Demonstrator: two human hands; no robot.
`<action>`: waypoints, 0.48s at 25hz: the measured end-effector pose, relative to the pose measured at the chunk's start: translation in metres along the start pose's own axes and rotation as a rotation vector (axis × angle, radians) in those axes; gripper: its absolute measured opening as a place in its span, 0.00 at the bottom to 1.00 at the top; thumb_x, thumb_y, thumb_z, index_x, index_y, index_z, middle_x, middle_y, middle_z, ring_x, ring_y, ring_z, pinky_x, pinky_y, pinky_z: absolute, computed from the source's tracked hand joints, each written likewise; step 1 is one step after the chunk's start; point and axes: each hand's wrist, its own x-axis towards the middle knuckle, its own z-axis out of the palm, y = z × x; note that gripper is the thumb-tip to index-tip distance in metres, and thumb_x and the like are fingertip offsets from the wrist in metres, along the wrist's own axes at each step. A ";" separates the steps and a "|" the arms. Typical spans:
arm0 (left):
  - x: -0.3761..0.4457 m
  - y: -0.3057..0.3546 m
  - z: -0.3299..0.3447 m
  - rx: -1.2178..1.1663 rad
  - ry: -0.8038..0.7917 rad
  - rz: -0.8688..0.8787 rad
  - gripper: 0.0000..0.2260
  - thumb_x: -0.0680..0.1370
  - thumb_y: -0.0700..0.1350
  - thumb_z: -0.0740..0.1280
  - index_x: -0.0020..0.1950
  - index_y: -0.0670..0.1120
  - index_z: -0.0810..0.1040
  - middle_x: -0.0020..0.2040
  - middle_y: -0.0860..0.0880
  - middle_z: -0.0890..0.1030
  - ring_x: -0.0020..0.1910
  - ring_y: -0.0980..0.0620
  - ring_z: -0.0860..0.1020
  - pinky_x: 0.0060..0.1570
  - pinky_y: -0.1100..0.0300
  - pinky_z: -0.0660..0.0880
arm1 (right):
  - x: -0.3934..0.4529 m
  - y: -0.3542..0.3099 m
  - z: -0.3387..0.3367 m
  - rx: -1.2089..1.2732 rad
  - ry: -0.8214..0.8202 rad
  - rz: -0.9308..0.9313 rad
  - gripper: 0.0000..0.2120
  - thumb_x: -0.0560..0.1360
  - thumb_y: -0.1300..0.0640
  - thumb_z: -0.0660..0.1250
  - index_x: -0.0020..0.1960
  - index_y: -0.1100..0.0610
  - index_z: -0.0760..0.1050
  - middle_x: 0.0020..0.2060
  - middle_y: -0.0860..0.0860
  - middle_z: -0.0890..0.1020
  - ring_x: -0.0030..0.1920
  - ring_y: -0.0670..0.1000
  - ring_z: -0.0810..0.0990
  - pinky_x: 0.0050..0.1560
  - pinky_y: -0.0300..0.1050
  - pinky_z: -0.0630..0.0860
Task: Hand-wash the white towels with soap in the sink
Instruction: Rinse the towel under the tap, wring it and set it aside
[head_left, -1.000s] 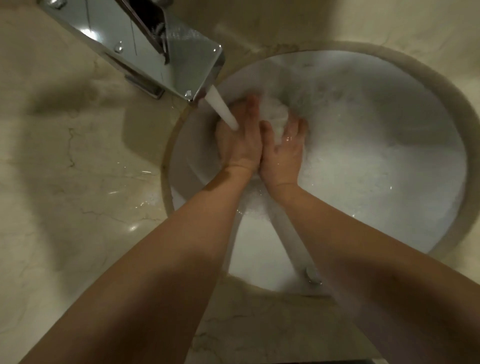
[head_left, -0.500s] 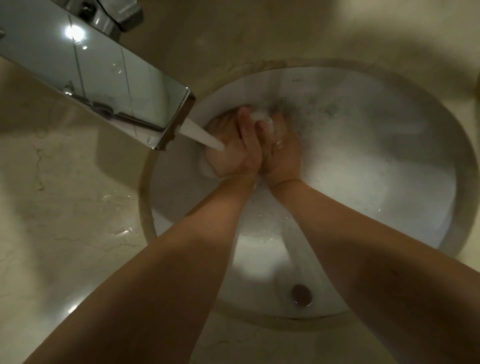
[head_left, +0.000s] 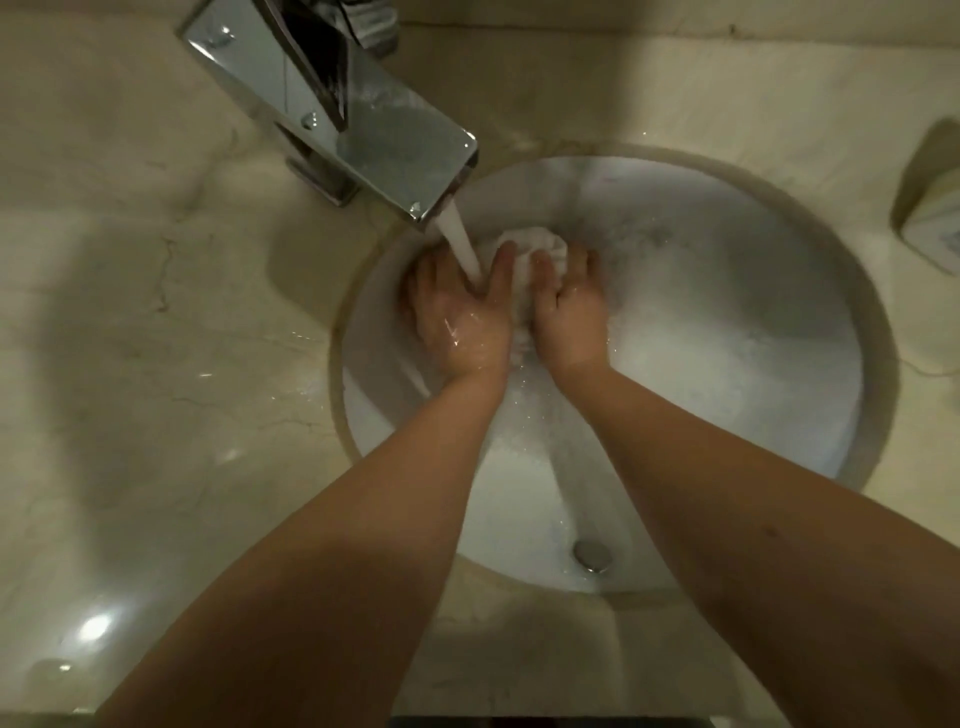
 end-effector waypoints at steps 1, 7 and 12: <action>-0.006 -0.002 -0.007 -0.068 0.002 -0.096 0.27 0.72 0.65 0.69 0.56 0.43 0.83 0.54 0.44 0.83 0.58 0.44 0.78 0.63 0.52 0.72 | -0.002 -0.002 -0.002 -0.003 0.013 -0.015 0.26 0.81 0.43 0.55 0.68 0.61 0.69 0.64 0.63 0.72 0.60 0.61 0.75 0.56 0.43 0.71; 0.007 0.015 -0.018 -0.397 -0.332 -0.741 0.38 0.66 0.67 0.74 0.67 0.44 0.76 0.64 0.48 0.80 0.65 0.48 0.77 0.67 0.56 0.71 | -0.023 0.000 -0.010 0.129 -0.024 -0.081 0.28 0.79 0.46 0.64 0.76 0.53 0.61 0.71 0.57 0.68 0.68 0.53 0.71 0.64 0.37 0.68; -0.006 0.014 -0.031 -0.574 -0.371 -0.805 0.18 0.72 0.59 0.75 0.51 0.48 0.78 0.42 0.54 0.81 0.39 0.57 0.79 0.40 0.67 0.72 | -0.022 -0.012 -0.010 0.180 -0.054 -0.036 0.32 0.77 0.41 0.64 0.76 0.50 0.61 0.70 0.55 0.69 0.67 0.49 0.71 0.62 0.38 0.68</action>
